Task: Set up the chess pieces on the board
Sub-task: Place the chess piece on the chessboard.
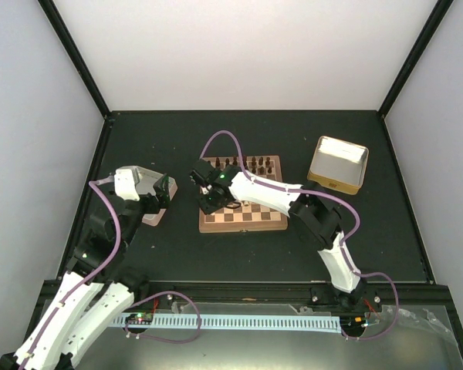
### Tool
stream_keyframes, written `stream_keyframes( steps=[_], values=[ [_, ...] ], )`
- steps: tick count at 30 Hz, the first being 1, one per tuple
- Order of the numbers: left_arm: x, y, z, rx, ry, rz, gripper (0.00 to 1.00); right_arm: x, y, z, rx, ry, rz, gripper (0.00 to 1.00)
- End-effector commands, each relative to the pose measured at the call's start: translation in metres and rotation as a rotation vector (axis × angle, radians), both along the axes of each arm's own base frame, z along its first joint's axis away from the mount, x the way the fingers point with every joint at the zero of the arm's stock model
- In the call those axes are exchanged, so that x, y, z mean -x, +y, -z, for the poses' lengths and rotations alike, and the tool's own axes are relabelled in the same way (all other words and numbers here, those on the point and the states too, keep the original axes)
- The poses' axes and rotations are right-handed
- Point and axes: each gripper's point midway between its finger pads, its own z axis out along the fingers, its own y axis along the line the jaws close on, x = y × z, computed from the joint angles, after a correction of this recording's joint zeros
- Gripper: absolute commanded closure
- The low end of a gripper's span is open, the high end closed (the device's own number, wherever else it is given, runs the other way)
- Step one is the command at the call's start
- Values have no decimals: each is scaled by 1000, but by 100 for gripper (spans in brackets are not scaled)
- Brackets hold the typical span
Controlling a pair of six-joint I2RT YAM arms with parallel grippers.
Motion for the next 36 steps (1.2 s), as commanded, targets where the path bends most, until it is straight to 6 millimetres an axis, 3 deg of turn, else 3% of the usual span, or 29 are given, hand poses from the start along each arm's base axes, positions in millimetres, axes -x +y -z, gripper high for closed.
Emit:
stream_keyframes(
  steps=[1,13,23,36],
  values=[
    [1,2,-1,-9,-4,-12,1,-5,5,-11,-20,-27,6,71],
    [1,2,0,-8,-3,-13,1,14,-6,12,28,38,-13,68],
    [0,3,1,-9,2,-15,1,5,4,10,14,16,-9,82],
    [0,3,1,-9,1,-16,1,-2,9,17,30,1,0,83]
  ],
)
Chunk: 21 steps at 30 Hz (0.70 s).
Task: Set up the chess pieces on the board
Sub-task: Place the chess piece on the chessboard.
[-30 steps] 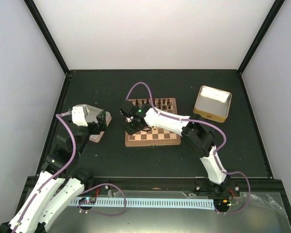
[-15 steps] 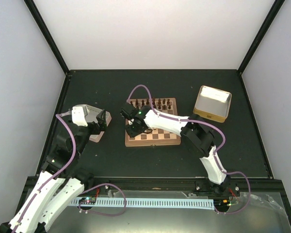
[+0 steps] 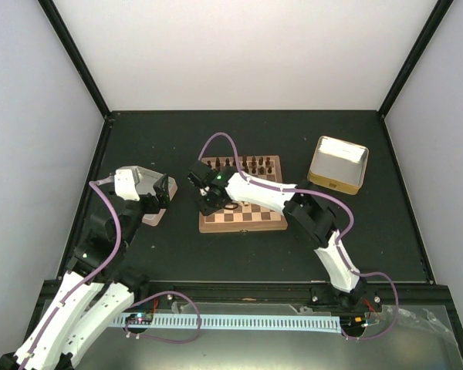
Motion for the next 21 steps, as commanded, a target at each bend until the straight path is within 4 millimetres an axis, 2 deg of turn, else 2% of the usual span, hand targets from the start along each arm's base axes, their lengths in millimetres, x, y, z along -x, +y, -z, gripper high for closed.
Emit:
stream_keyframes(
  steps=[1,5,11,15,18,21],
  values=[
    [1,1,-1,-6,-3,-8,1,-2,3,3,13,-13,0,82],
    [0,1,-1,-6,-3,-9,1,-2,2,-6,2,-22,2,73],
    [0,2,0,-7,-1,-13,1,-11,4,-49,-73,-88,32,66],
    [0,2,-1,-7,-4,-14,1,-28,-11,-73,-109,-181,120,65],
    [-1,2,-1,-6,-2,-15,1,-40,-28,-75,-132,-188,189,65],
    [-1,2,-1,-6,-3,-14,1,-45,-39,-66,-113,-160,216,65]
  ],
)
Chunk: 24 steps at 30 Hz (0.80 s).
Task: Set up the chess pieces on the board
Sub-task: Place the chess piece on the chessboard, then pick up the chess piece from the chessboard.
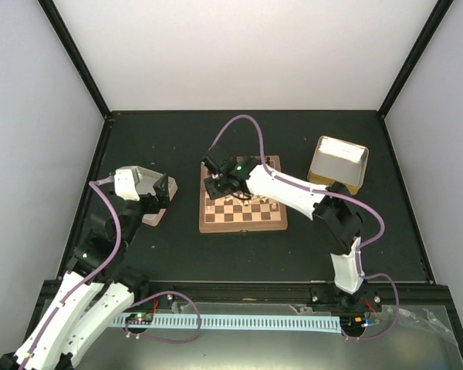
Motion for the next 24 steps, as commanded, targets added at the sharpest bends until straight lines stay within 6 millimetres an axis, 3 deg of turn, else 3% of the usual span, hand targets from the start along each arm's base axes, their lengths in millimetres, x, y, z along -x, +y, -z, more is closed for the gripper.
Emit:
stream_keyframes(
  steps=[1,12,24],
  values=[
    [-1,1,0,-6,-1,-11,1,-21,-16,4,-4,-13,90,65],
    [-1,1,1,-9,6,-11,1,-19,-15,39,73,54,67,63],
    [-1,1,1,-12,7,-10,1,-29,-14,55,118,39,66,73]
  ],
)
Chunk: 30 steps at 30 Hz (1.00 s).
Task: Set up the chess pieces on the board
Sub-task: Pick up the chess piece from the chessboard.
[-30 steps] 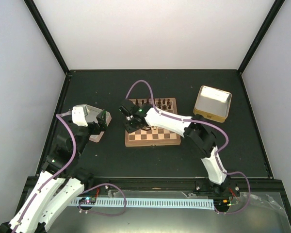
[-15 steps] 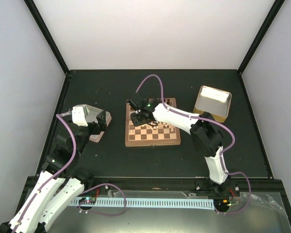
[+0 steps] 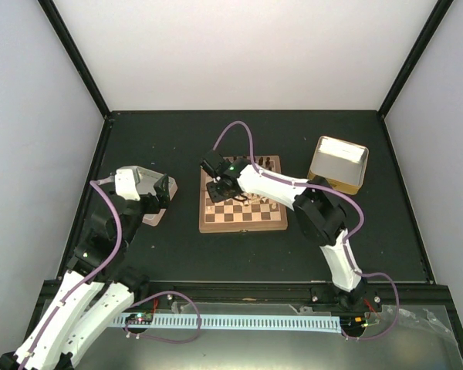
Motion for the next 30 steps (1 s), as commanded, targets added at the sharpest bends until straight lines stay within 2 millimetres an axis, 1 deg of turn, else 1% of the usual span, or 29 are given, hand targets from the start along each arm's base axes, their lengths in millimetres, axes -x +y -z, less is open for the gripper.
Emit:
stream_keyframes(
  steps=[1,7,10,12,19,21,24,27,30],
  values=[
    [-1,1,0,-8,2,-10,1,-8,0,6,33,-18,4,74],
    [-1,1,0,-8,2,-9,1,-9,-2,9,47,-18,14,73],
    [-1,0,-1,-6,-1,-8,1,-8,-1,5,36,-21,3,79],
    [-1,1,-1,-7,-2,-9,1,-7,1,-3,12,-33,-8,82],
    [-1,0,-1,-8,0,-8,1,1,-5,-35,-50,-67,-8,82],
    [-2,0,0,-6,2,-6,1,4,-8,-40,-59,-67,-9,82],
    [-2,-2,1,3,7,2,1,9,-10,-41,-71,-66,-23,82],
    [-2,-10,10,44,36,36,1,12,-13,-43,-87,-97,-53,81],
    [-3,-31,24,151,92,119,1,19,-14,-43,-109,-118,-117,81]
  ],
)
